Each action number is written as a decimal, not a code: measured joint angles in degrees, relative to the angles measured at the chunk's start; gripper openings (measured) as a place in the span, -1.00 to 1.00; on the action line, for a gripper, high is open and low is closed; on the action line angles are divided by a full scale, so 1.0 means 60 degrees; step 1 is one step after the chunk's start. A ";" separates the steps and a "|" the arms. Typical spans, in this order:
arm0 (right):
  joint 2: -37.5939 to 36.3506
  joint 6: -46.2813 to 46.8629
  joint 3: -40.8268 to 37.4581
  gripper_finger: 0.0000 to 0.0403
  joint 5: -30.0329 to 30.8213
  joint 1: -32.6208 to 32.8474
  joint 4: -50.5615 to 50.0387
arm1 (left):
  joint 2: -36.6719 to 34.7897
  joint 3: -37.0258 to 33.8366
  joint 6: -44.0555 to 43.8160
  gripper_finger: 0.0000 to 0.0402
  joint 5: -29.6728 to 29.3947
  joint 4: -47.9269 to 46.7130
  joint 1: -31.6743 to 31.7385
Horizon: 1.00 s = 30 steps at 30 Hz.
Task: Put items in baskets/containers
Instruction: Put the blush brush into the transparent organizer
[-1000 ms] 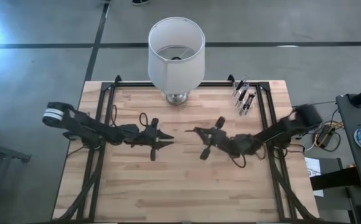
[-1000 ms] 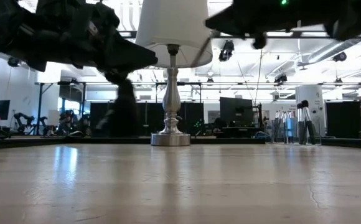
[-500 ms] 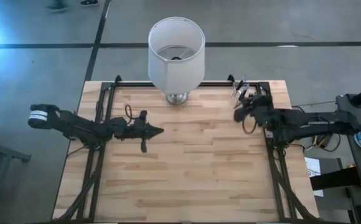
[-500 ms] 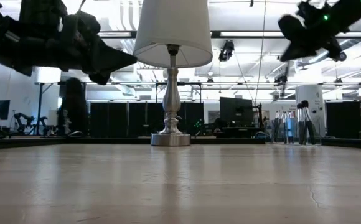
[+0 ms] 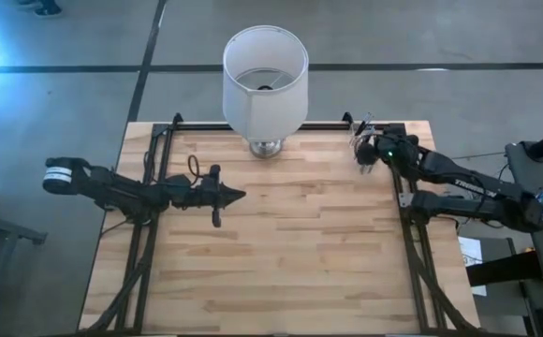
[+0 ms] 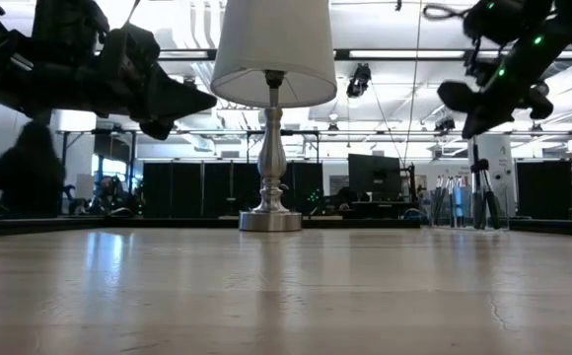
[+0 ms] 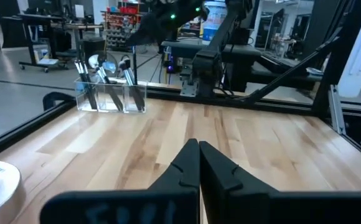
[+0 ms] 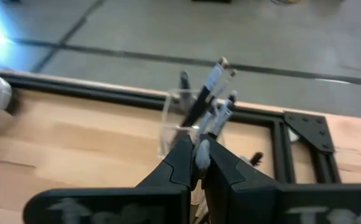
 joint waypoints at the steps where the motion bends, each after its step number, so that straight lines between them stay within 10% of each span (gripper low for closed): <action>1: 0.0171 -0.0060 0.0000 -0.94 -0.0066 -0.0148 -0.0001 | 0.0000 -0.0007 -0.0007 -1.00 0.0000 -0.0010 0.0000; 30: 0.1044 0.0352 -0.0170 -0.94 -0.1537 -0.0791 0.0991 | 0.0004 -0.0011 -0.0175 -1.00 0.0011 -0.0173 0.0000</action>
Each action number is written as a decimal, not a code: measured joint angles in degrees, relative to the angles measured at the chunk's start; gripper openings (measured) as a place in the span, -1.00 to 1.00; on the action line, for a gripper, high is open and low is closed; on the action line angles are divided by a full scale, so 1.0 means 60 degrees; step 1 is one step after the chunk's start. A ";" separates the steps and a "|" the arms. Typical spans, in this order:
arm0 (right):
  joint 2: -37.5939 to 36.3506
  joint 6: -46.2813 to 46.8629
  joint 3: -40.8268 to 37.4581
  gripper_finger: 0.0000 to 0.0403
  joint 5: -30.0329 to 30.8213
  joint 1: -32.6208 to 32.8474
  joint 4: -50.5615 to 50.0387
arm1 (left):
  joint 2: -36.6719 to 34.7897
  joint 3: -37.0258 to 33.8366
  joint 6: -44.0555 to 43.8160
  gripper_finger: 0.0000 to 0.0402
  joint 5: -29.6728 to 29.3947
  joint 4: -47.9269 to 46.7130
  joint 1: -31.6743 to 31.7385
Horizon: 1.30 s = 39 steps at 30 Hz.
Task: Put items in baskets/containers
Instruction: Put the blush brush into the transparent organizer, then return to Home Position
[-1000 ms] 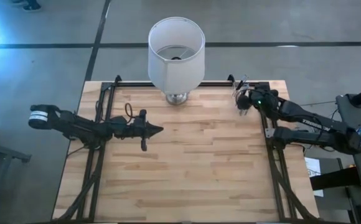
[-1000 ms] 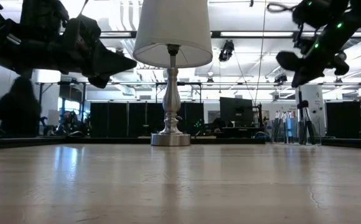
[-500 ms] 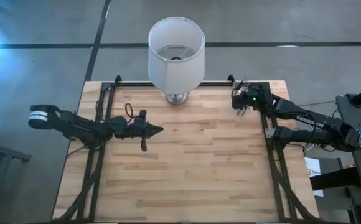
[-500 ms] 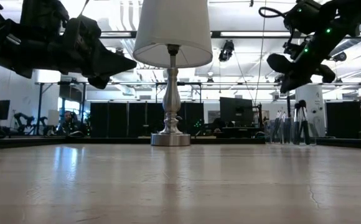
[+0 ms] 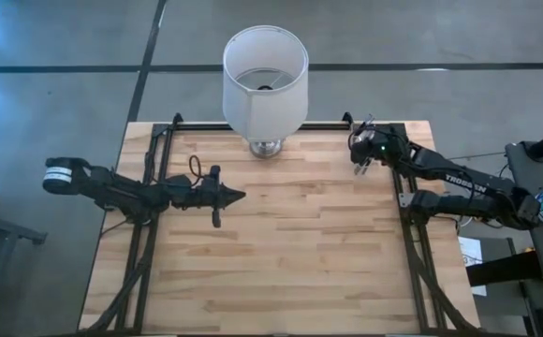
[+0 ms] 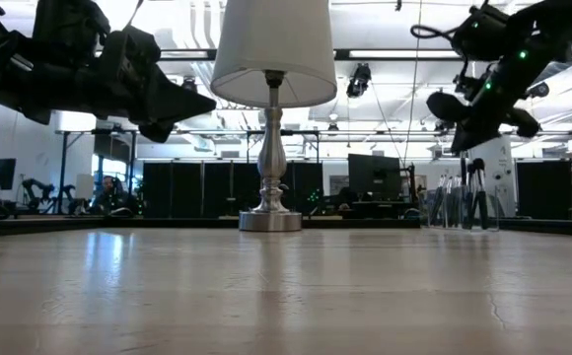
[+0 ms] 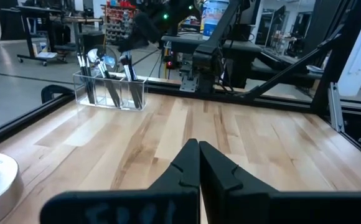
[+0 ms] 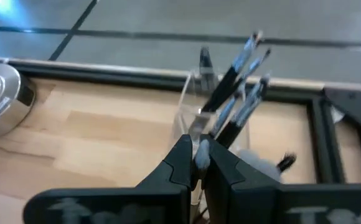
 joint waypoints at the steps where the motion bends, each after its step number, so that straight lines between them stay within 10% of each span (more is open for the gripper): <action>1: 0.0031 0.0130 -0.0109 -0.94 -0.0068 -0.0017 0.0043 | 0.0000 0.0000 -0.0003 -1.00 0.0000 -0.0008 0.0000; 11: 0.0240 0.0260 -0.0639 -0.89 -0.0389 -0.0406 0.0353 | 0.0000 0.0000 -0.0058 -1.00 0.0000 -0.0045 0.0002; 26: 0.0164 -0.0145 0.0016 -0.29 -0.0414 -0.0406 -0.0045 | 0.0000 0.0018 -0.0240 -1.00 0.0000 -0.0111 0.0055; 39: -0.1682 -0.3695 -0.0596 -0.92 -0.1218 0.1017 0.1449 | -0.1875 0.0055 0.0034 -1.00 0.1275 -0.2198 0.1446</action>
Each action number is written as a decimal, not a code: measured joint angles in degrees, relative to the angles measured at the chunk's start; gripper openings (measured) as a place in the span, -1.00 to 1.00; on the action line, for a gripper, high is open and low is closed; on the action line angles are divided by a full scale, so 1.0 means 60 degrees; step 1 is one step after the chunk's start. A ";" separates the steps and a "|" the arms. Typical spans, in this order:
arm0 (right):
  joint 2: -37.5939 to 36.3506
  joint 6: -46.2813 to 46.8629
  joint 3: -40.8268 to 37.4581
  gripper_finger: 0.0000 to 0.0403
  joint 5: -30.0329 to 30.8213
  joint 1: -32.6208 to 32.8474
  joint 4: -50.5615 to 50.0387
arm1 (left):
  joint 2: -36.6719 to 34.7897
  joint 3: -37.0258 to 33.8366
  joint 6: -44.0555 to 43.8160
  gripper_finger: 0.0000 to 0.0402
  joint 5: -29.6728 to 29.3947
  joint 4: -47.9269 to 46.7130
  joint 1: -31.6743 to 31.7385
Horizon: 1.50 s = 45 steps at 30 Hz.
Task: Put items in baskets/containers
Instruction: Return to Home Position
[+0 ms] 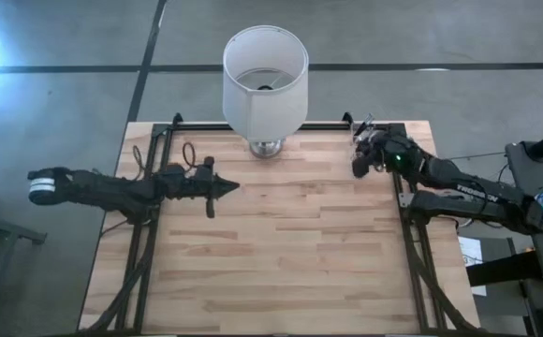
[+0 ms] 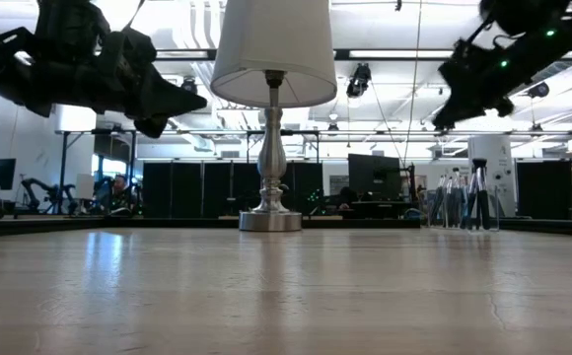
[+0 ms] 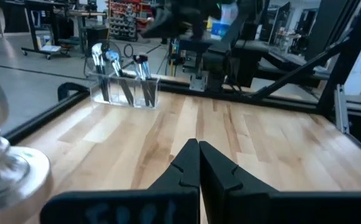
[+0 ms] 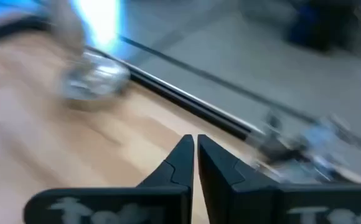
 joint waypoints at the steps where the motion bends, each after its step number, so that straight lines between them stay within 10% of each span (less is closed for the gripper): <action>1: -0.0196 -0.0370 -0.0241 -0.94 -0.0329 0.0171 0.0513 | -0.0208 0.0026 0.0004 -1.00 0.0288 -0.0184 0.0240; 11: -0.1000 -0.3095 -0.3354 -0.96 -0.5235 0.0832 0.6755 | -0.1372 -0.0168 0.0143 -1.00 0.2462 -0.1082 0.2454; 16: -0.1904 -0.3163 -0.3931 -0.96 -0.7078 0.0528 0.6872 | -0.1435 -0.0294 0.0548 -1.00 0.2977 -0.1094 0.2884; 31: -0.6605 -0.3990 -0.4081 -0.96 -0.6844 -0.0217 0.3006 | -0.1937 -0.1600 0.0251 -1.00 0.3647 0.0152 0.4399; 45: -0.6656 -0.3646 -0.4719 -0.96 -0.5102 -0.0316 0.3929 | -0.2887 -0.1807 -0.0183 -1.00 0.3609 -0.0330 0.5075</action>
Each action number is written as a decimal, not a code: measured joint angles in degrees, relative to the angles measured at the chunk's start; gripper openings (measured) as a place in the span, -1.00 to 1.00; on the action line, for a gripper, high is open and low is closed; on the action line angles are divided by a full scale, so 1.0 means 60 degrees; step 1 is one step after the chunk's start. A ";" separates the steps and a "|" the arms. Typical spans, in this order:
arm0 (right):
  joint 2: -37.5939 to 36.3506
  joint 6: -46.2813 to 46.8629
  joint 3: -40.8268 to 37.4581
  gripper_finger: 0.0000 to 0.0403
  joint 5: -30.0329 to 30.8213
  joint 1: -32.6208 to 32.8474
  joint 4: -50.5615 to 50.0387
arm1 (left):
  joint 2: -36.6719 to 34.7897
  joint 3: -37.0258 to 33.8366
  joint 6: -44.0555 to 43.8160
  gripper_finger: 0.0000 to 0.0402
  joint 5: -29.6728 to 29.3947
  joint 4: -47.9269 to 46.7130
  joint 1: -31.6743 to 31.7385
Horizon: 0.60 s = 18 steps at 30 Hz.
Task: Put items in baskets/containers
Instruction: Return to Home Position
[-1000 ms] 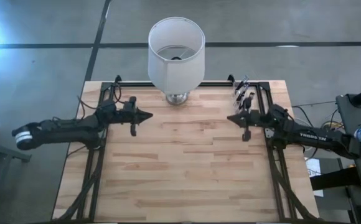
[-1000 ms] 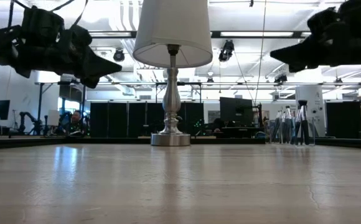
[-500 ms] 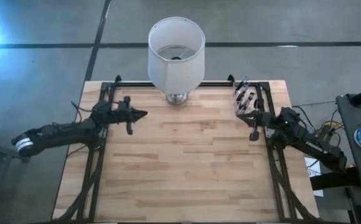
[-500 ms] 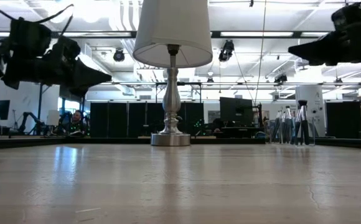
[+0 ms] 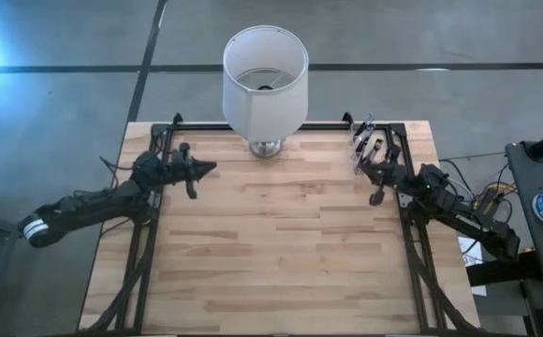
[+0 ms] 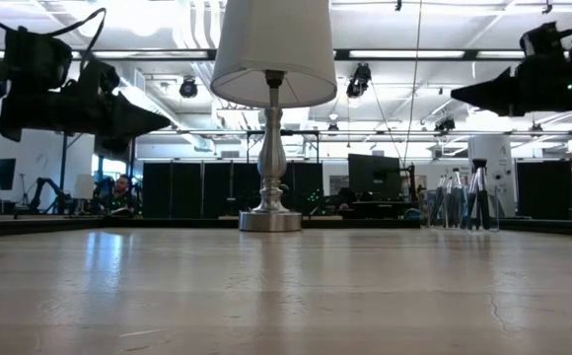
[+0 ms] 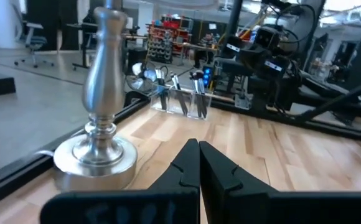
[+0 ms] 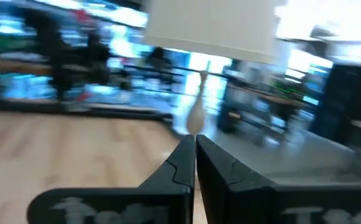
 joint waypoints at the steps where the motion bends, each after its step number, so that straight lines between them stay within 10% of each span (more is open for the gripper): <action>1: 0.0000 0.0117 0.0000 -0.96 0.0557 0.0000 0.0018 | -0.0075 0.0000 -0.0122 -1.00 -0.0013 -0.0064 0.0070; 18: 0.0000 0.0014 -0.0004 -0.96 0.4130 0.0026 0.0545 | -0.3272 -0.0011 -0.0447 -1.00 -0.0462 -0.3824 0.1995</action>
